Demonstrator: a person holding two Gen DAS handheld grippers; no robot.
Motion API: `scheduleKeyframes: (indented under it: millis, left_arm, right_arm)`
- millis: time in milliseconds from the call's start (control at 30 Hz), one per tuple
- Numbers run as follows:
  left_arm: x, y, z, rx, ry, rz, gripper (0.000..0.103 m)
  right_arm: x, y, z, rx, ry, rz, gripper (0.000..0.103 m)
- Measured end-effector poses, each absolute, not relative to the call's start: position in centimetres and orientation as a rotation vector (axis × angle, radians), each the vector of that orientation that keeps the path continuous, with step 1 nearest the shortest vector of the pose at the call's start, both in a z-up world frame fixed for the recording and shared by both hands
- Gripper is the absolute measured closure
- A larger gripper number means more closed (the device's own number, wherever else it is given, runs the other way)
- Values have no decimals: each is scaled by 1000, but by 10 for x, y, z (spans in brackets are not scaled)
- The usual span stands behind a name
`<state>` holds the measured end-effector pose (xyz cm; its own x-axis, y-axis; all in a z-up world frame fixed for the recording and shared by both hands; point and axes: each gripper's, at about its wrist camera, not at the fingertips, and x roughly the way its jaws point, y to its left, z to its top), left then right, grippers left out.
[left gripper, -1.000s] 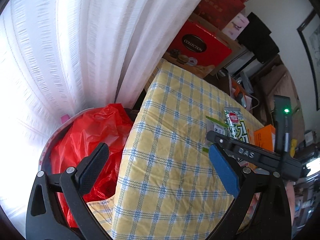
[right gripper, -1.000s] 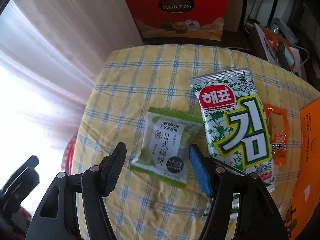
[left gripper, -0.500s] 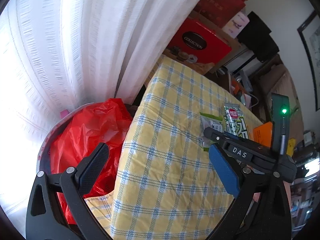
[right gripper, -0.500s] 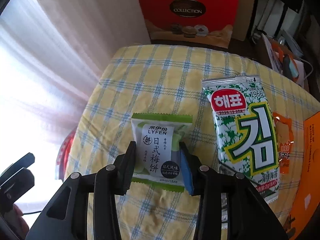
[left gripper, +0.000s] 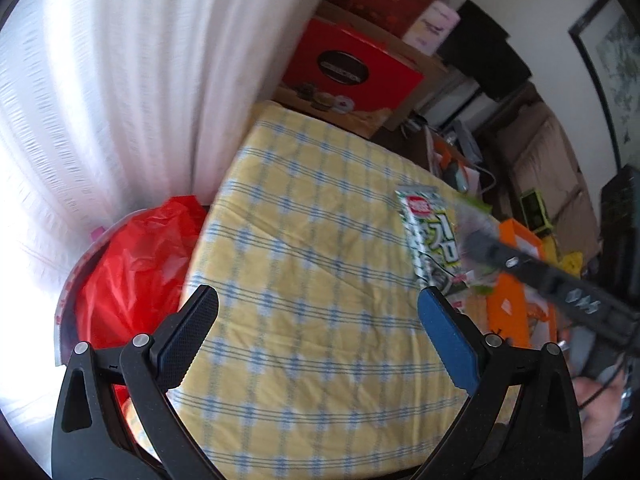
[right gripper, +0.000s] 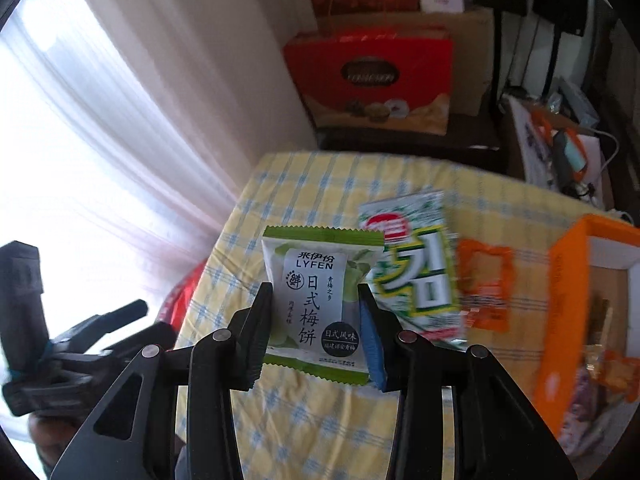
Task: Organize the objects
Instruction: 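Grasp the green LYFEN packet with the right tool and lift it, then carry the green LYFEN packet with the right tool over the orange box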
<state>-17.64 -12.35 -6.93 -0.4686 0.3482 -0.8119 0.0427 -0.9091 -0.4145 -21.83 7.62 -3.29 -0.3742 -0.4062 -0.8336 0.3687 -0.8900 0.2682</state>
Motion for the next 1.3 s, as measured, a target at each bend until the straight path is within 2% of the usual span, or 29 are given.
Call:
scheduleKeyframes:
  millis: [333, 700, 833, 933, 1300]
  left_arm:
    - [-184, -27, -62, -1509, -337, 2403, 4]
    - [-218, 56, -51, -1514, -164, 2345, 4]
    - [-238, 84, -62, -1563, -95, 2265, 9]
    - [-252, 96, -71, -1596, -43, 2245, 10]
    - [-296, 122, -98, -1640, -29, 2159, 10]
  right_arm:
    - [-204, 146, 11, 1342, -127, -2350, 62]
    - [-191, 211, 40, 1288, -223, -2410, 62]
    - [-187, 237, 49, 1270, -259, -2437, 62]
    - [-184, 257, 54, 1260, -286, -2454, 62]
    - [-182, 303, 50, 1255, -351, -2486, 62]
